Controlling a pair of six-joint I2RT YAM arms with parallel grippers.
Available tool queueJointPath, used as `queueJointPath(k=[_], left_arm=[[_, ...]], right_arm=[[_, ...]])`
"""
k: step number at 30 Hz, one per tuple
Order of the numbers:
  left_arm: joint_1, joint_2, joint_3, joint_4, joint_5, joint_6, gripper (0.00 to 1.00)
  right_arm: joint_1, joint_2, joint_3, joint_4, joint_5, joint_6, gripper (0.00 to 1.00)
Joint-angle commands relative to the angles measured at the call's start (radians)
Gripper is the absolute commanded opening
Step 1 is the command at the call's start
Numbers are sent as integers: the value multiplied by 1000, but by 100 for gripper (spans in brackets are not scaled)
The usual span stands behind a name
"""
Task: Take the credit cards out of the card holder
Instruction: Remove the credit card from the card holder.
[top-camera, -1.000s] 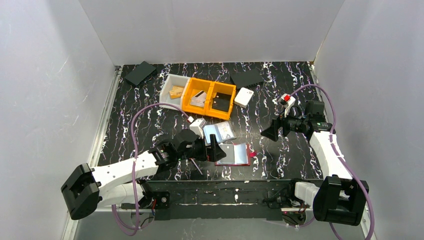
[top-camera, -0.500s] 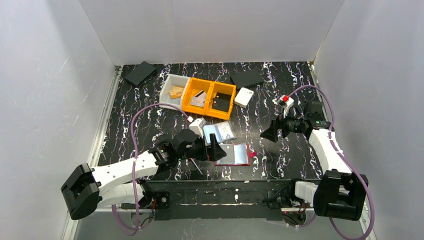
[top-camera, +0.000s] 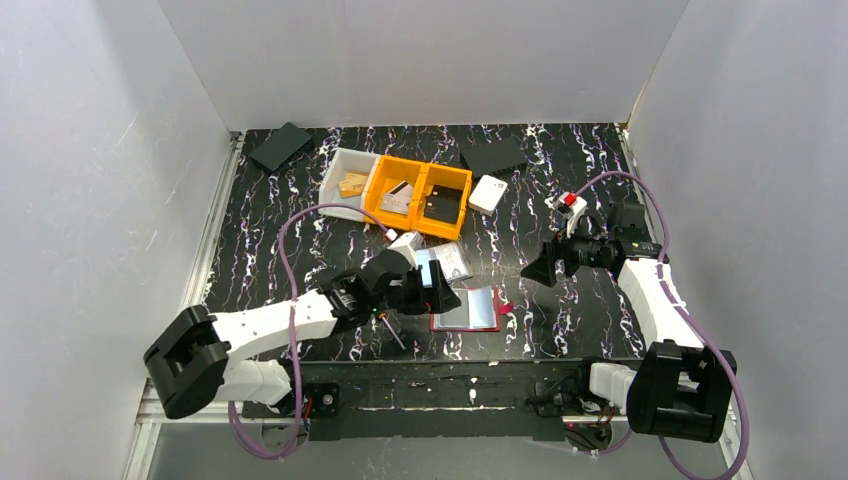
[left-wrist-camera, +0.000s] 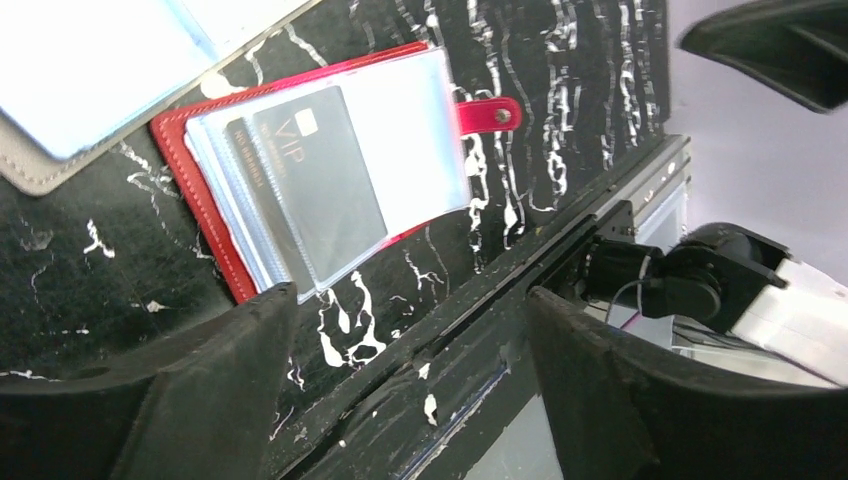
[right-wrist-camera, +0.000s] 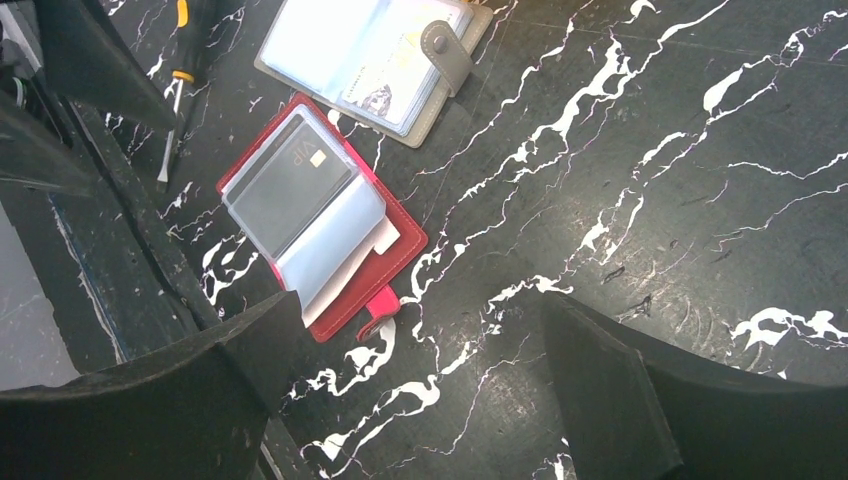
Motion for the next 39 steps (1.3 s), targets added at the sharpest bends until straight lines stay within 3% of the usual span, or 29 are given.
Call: queueJointPath(k=[1,4,9,11,17,27,39], left_arm=[[8,59,17,-7,-14,-61,76],[8,99,35,-28,-9,-83,66],[6,200,155,-208,-26,-77,60],[2,252,198,-236,-27,-72,51],[-2,339,309,-346,-21,-47,43],[-7,444,416,-471,-39,-56,47],[-6,477,415,-401,72,-56,50]], right_arm=[[-5,-22,22,-10,-21,-20,98],[-4,-29,20,-9,-24,-21,98],[-5,-33,21,-11,-29,-21,98],[-5,-33,21,-12,-35,-22,98],[-5,-26,23,-16,-38,-24,98],[-4,-16,24,-18,-38,-27,98],[9,-4,29,-21,-45,-32,98]])
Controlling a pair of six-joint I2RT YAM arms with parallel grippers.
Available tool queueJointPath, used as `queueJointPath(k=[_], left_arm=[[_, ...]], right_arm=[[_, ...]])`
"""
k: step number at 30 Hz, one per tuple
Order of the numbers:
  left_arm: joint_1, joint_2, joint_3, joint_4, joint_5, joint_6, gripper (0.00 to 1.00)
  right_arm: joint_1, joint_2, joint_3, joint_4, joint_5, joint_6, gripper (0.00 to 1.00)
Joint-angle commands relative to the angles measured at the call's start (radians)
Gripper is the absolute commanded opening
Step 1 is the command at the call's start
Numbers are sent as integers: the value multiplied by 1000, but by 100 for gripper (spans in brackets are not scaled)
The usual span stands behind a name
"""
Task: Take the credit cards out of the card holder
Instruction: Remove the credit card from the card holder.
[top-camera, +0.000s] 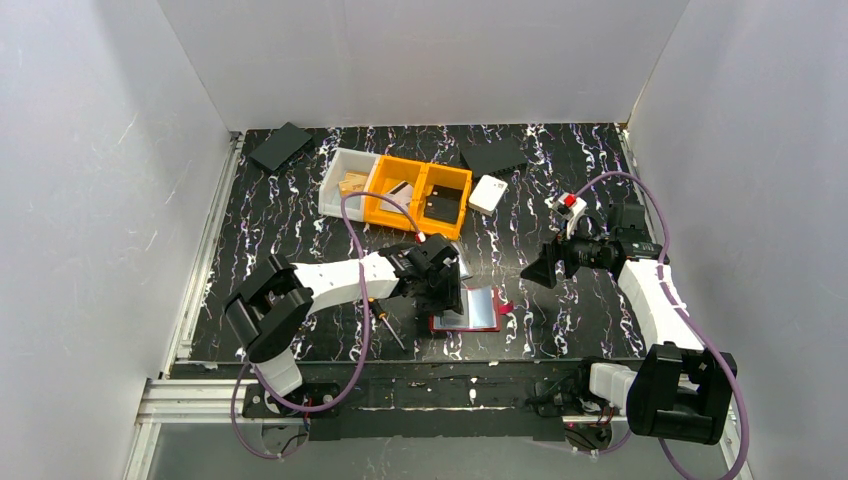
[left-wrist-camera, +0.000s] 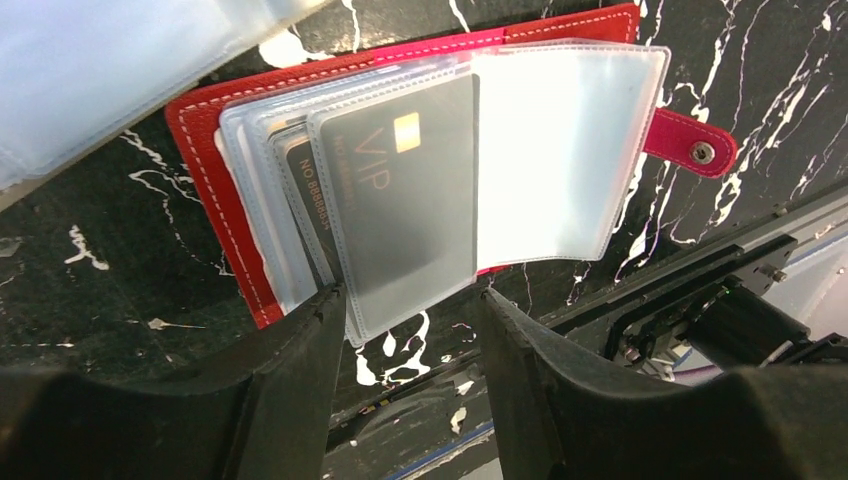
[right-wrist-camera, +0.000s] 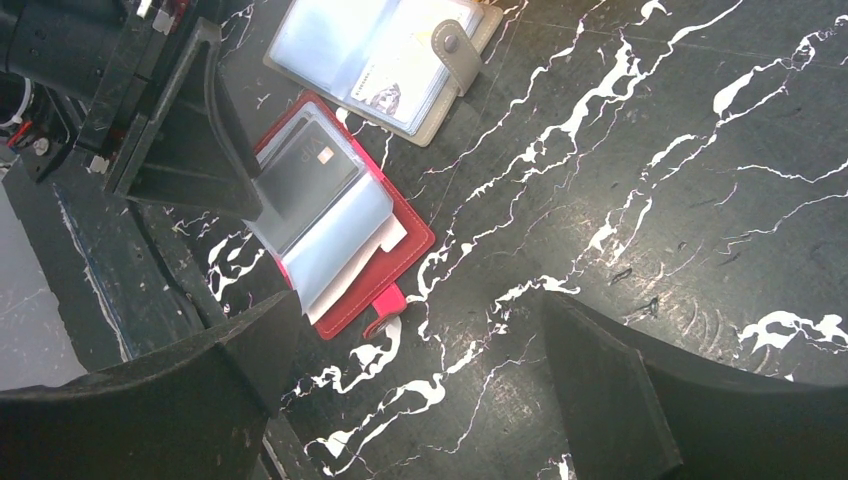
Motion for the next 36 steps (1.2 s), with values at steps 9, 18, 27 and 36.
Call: queueJointPath(k=[9,18,27,36], left_arm=[[-5,0,-18,111,88,-11,53],[-4,-33,-49,221,134,6,53],[-4,-62,-69,331,161,4,54],[-4,-20,-8,344,178,13,55]], right_arm=[[14,1,32,-11,-34,-22,98],[18,-2,33,-16,-34,-26,98],[32,14,36,-15,-33,-24,98],[129,70,43,23,28,25,82]])
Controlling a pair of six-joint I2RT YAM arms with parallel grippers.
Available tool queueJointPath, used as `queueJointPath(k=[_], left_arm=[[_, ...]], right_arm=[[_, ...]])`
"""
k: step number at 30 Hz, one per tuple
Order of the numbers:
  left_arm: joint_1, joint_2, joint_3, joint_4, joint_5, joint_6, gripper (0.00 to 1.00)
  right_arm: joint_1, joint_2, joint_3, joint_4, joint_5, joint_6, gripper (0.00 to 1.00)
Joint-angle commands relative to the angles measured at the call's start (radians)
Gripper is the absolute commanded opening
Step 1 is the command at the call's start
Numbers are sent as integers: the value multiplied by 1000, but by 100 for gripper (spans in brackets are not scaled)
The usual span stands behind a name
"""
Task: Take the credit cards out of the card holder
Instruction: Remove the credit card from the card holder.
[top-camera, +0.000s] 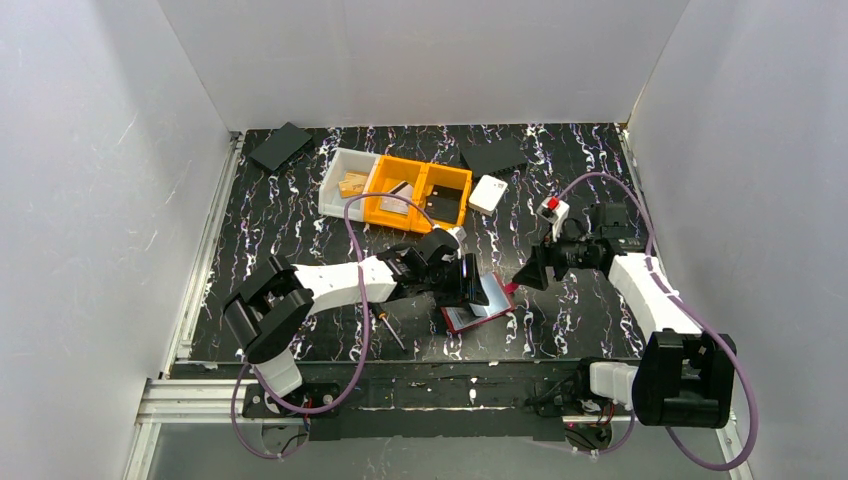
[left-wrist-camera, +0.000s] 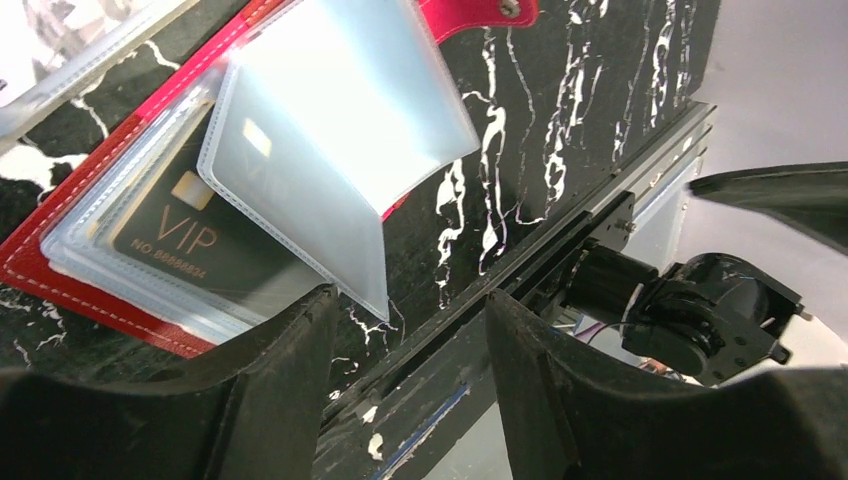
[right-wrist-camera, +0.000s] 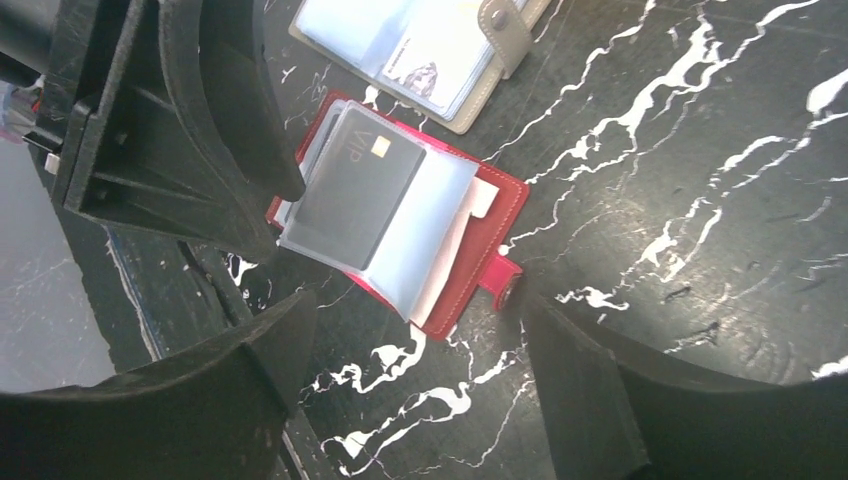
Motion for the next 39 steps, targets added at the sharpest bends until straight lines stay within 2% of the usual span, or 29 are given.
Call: queueJointPath(k=[1,10,13,26,32,39], left_arm=[[-4,-10,50,20,16,17,55],[-3,21,76,38,24,30,56],[-2,42,83,54,34,29,56],[5,92,67,206,94,12,59],[8,77,24,231,92,0,59],[10,52,-21,257,80,-13,59]], right_arm=[[59,20,39,32,26,30,79],[116,79,20,128,31,171,51],[142,129,21,148,30,209,45],[199,289,45,184,-2,293,46],[250,400,113,106,-27,248,47],[276,450,127,95,30,253,49]])
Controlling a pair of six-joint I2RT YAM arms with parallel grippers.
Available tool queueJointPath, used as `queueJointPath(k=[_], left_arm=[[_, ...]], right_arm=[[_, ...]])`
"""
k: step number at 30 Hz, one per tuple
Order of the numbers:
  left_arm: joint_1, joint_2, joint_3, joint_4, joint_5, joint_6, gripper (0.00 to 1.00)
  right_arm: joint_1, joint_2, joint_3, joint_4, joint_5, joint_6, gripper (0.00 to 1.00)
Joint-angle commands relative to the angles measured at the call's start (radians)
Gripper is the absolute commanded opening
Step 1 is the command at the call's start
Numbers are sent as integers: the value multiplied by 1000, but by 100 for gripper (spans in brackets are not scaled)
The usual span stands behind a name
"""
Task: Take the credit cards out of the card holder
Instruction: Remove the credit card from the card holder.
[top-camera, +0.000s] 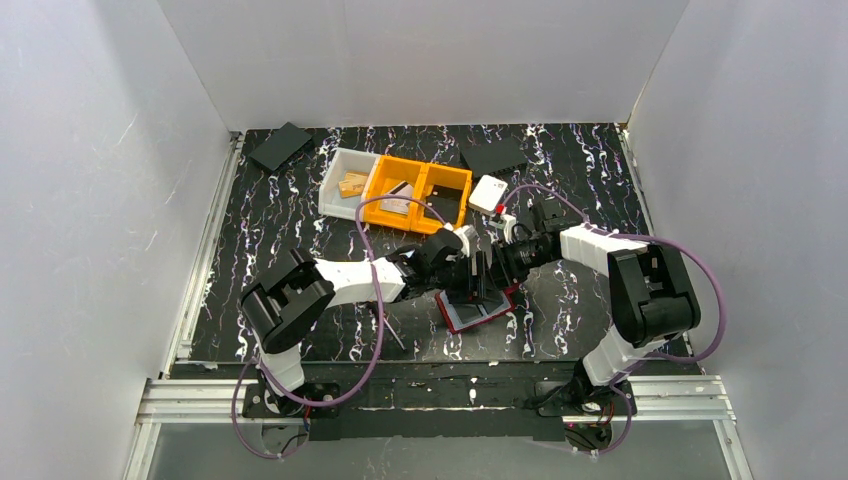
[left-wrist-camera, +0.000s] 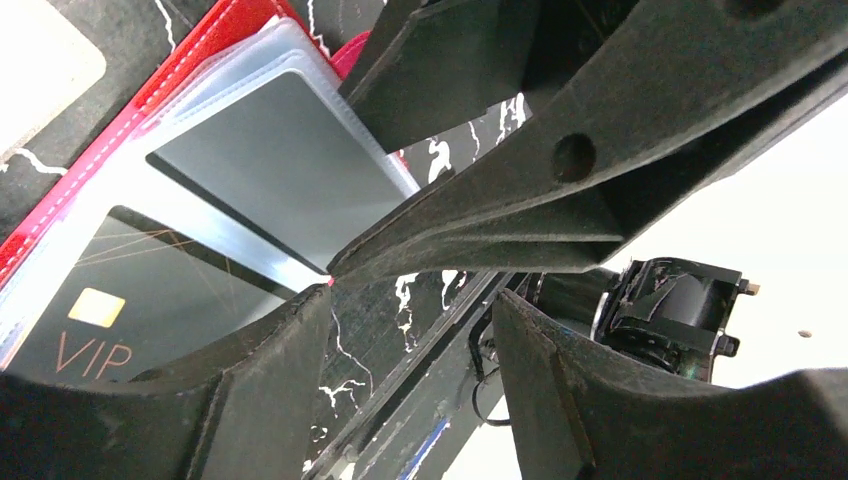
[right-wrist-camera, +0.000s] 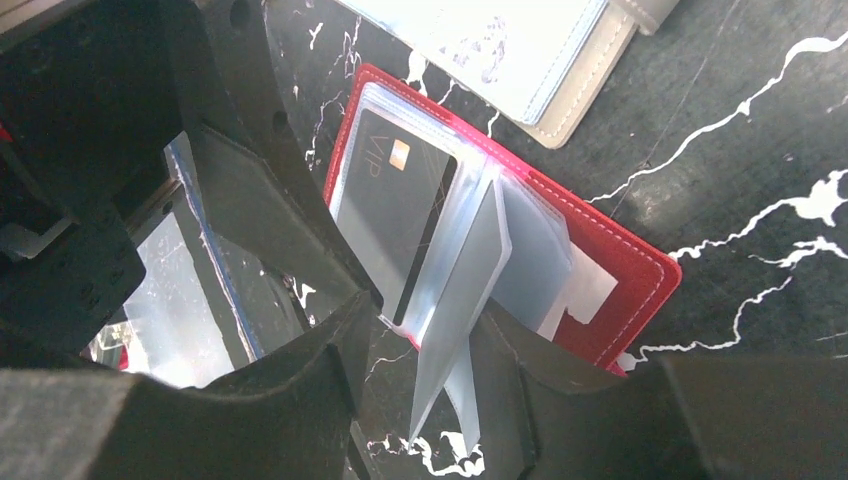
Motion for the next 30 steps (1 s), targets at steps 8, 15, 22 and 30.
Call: queueJointPath(k=[8,15,22,30], left_arm=[[8,-229,-167,31,-84,24,64],[28,-386,-329,147,-127,-46,93],[45,-384,-414,389,-79,-132,95],[42,-290,-429,630,-83,-152,68]], right_arm=[[3,-30,12,14,55,31,30],[-19,-43,-6,16,15,64,18],[-81,-56,-25,41,-140,120,1],[-94,-60,-88,251,-347,347,1]])
